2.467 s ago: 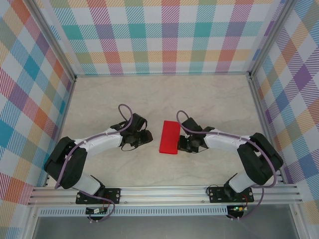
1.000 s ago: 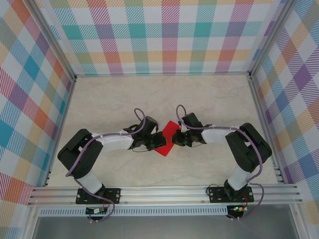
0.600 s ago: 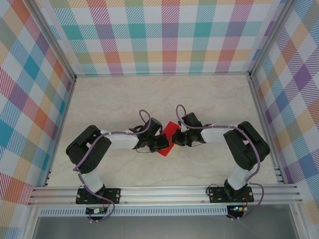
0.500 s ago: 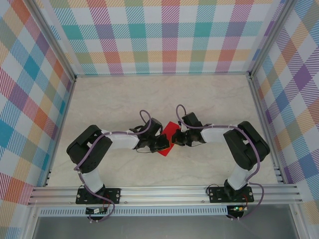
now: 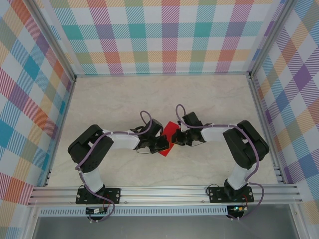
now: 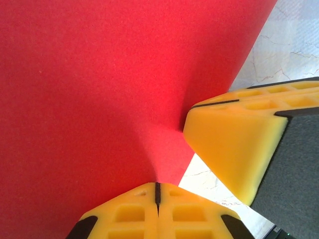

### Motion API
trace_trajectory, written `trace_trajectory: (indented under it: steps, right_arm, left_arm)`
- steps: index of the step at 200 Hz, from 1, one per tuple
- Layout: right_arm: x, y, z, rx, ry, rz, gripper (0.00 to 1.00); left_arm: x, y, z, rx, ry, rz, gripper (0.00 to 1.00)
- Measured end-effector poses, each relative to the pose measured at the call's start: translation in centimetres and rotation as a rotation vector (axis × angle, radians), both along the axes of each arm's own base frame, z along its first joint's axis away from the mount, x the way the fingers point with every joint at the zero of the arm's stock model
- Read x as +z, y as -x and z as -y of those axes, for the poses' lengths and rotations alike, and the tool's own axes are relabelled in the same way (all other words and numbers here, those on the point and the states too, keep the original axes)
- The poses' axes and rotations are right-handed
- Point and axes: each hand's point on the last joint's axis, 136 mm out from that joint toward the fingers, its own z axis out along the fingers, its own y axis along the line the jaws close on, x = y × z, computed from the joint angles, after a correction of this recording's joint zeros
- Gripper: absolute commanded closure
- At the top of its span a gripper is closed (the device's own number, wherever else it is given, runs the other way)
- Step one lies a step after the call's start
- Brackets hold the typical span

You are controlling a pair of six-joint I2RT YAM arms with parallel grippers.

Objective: Fold a paper plane with a square sheet of paper (pick it up from the middle)
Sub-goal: First fold in half a square sheet of paper at the center of the table.

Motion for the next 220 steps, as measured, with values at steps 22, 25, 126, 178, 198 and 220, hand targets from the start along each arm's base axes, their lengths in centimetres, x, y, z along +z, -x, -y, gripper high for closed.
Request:
trace_trajectory:
  steps: [22, 25, 126, 178, 198, 220]
  right_arm:
    - [0.0, -0.1, 0.2, 0.013, -0.019, -0.004, 0.97]
    - [0.0, -0.2, 0.2, 0.013, -0.022, -0.005, 0.97]
    - [-0.1, -3.4, 2.3, -0.054, -0.089, -0.040, 0.97]
    - [0.1, -6.7, 4.4, -0.139, -0.064, 0.001, 0.97]
    - [0.0, -7.2, 4.6, -0.147, -0.059, 0.000, 0.97]
    - [0.1, -7.4, 4.8, -0.151, -0.047, 0.000, 0.97]
  left_arm:
    - [0.0, 0.0, 0.0, 0.002, -0.002, 0.002, 0.98]
    - [0.0, 0.0, 0.0, 0.002, -0.002, 0.003, 0.98]
    - [-0.1, -0.5, -0.2, 0.018, -0.007, 0.023, 1.00]
    - [-0.1, -0.5, -0.2, 0.019, -0.008, 0.024, 1.00]
    - [-0.1, -0.5, -0.2, 0.019, -0.008, 0.024, 1.00]
    - [-0.1, -0.5, -0.2, 0.019, -0.008, 0.024, 1.00]
